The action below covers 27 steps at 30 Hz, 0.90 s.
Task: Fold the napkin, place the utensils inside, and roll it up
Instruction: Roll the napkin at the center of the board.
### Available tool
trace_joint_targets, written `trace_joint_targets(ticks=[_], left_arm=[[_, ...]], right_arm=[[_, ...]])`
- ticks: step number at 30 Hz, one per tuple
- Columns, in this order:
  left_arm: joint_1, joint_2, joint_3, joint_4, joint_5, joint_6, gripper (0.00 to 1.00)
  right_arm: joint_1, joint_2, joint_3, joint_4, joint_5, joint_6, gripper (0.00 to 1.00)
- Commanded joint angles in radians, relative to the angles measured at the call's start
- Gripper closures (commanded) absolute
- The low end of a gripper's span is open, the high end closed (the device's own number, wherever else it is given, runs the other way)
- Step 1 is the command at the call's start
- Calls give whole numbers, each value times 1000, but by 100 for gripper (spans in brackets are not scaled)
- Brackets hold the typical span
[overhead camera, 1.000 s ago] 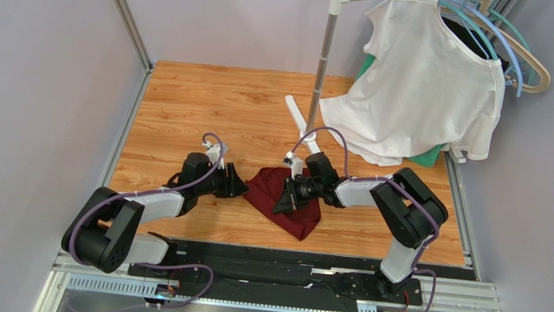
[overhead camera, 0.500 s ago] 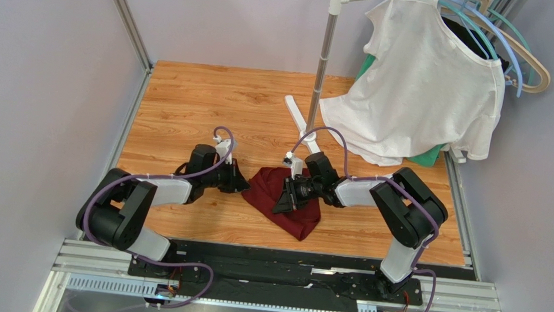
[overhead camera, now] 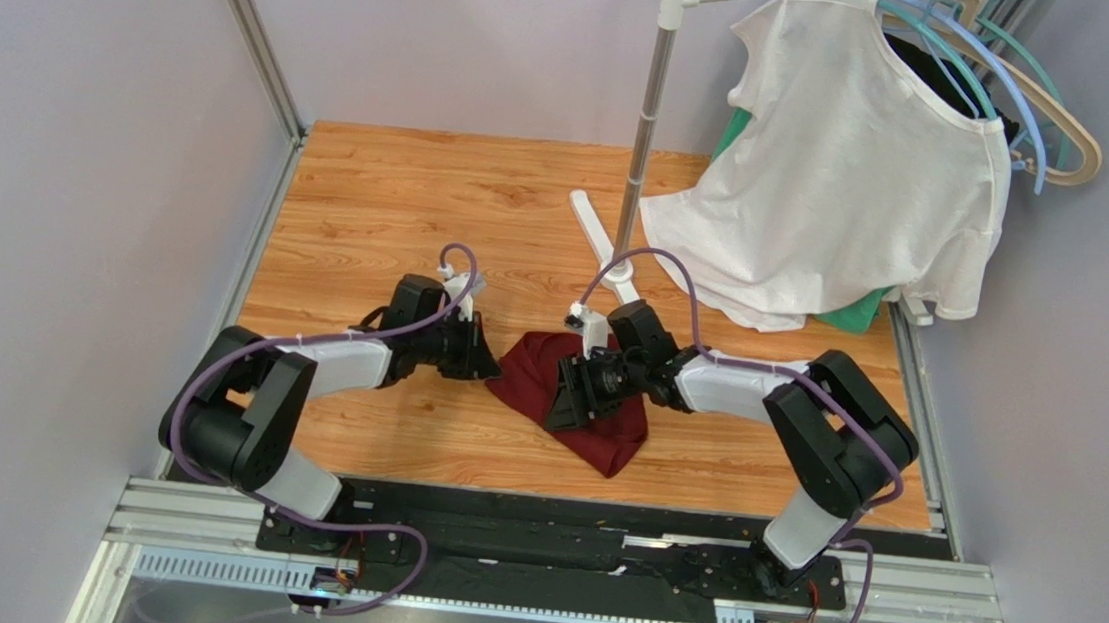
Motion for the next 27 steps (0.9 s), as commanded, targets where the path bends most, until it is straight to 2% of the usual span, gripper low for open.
trace_joint_targets(ticks=[1, 9, 14, 17, 21, 25, 27], left_arm=[[-12, 17, 47, -39, -38, 50, 100], [-35, 49, 113, -112, -53, 61, 100], [-50, 75, 150, -149, -61, 75, 100], [-62, 87, 165, -183, -70, 78, 100], [-65, 106, 182, -201, -72, 80, 100], [-67, 113, 187, -209, -70, 80, 100], [-67, 117, 190, -214, -69, 77, 100]], right_arm=[[-1, -81, 2, -196, 148, -55, 32], [4, -206, 38, -297, 252, -77, 30], [50, -331, 34, -323, 412, -114, 30], [140, -408, 35, -323, 543, -149, 30], [333, -453, 0, -250, 737, -213, 30], [452, -390, -11, -210, 921, -285, 31], [490, -328, 0, -198, 958, -313, 31]])
